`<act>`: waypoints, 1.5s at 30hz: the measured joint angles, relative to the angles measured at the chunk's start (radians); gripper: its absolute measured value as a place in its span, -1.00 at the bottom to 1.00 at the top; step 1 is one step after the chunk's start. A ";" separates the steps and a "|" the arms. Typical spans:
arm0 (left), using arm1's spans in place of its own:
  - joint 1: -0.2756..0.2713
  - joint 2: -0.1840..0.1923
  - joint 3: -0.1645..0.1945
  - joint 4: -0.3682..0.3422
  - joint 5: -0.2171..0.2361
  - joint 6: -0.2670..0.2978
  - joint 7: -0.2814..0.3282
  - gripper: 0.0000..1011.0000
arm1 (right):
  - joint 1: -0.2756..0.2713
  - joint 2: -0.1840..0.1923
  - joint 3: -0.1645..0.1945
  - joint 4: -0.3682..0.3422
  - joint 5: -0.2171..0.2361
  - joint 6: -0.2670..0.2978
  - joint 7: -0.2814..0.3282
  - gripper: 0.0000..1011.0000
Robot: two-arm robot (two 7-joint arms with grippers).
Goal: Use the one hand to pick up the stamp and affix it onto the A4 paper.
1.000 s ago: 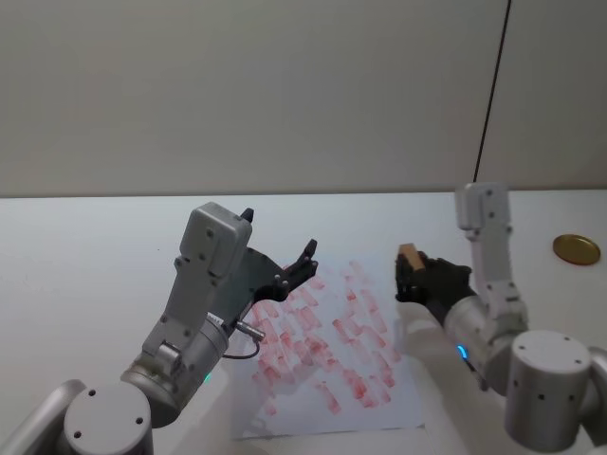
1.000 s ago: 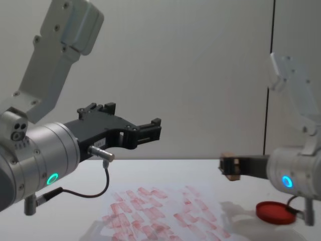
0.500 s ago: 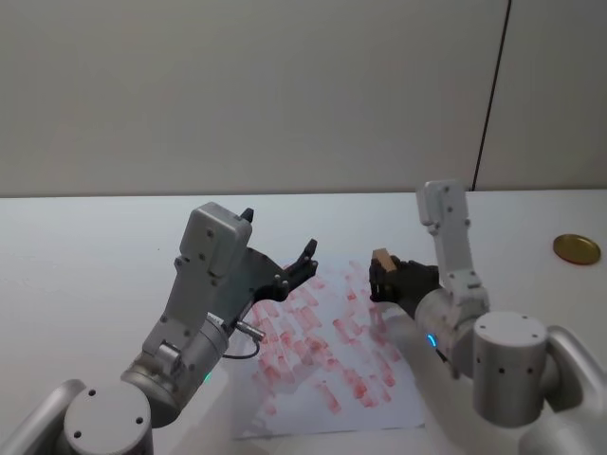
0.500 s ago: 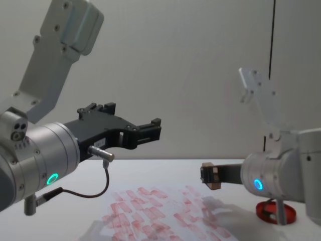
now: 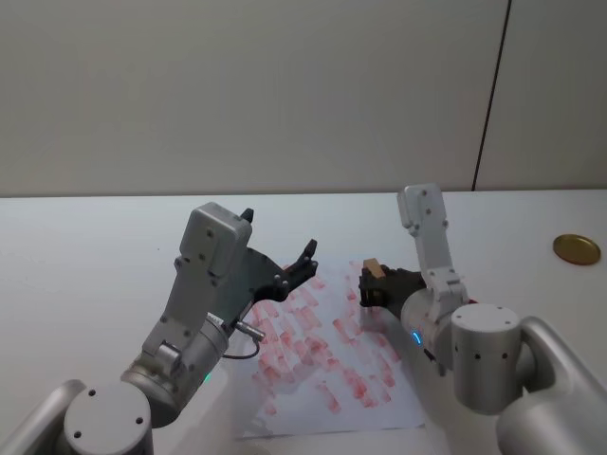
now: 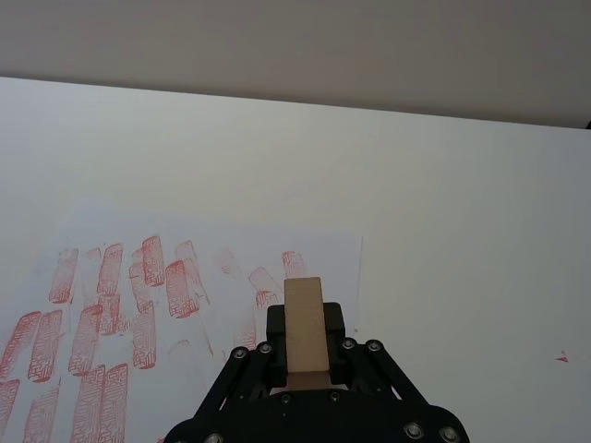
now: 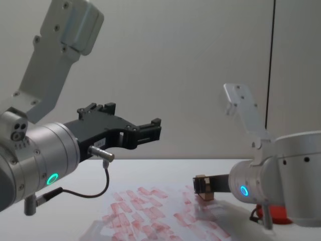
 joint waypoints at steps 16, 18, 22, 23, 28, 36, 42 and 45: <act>0.000 0.000 0.000 0.000 0.000 0.000 0.000 0.96 | 0.059 -0.022 0.006 0.113 -0.003 0.002 0.020 -0.56; 0.000 0.000 0.000 0.000 0.000 0.000 0.000 0.96 | 0.066 -0.024 0.007 0.125 -0.003 0.005 0.023 -0.56; 0.000 0.000 0.000 0.000 0.000 0.000 0.000 0.96 | 0.075 -0.027 0.008 0.142 -0.005 0.007 0.027 -0.56; 0.000 0.000 0.000 0.000 0.000 0.000 0.000 0.96 | 0.076 -0.027 0.008 0.143 -0.005 0.008 0.027 -0.56; 0.000 0.000 0.000 0.000 0.000 0.000 0.000 0.96 | 0.085 -0.031 0.010 0.162 -0.006 0.010 0.031 -0.56; 0.000 0.000 0.000 0.000 0.000 0.000 0.000 0.96 | 0.092 -0.033 0.013 0.175 -0.006 0.014 0.034 -0.56; 0.000 0.000 0.000 0.000 0.000 0.000 0.000 0.96 | 0.093 -0.033 0.017 0.172 -0.003 0.019 0.036 -0.56; 0.000 0.000 0.000 0.000 0.000 0.000 0.000 0.96 | 0.089 -0.031 0.018 0.160 -0.001 0.023 0.038 -0.56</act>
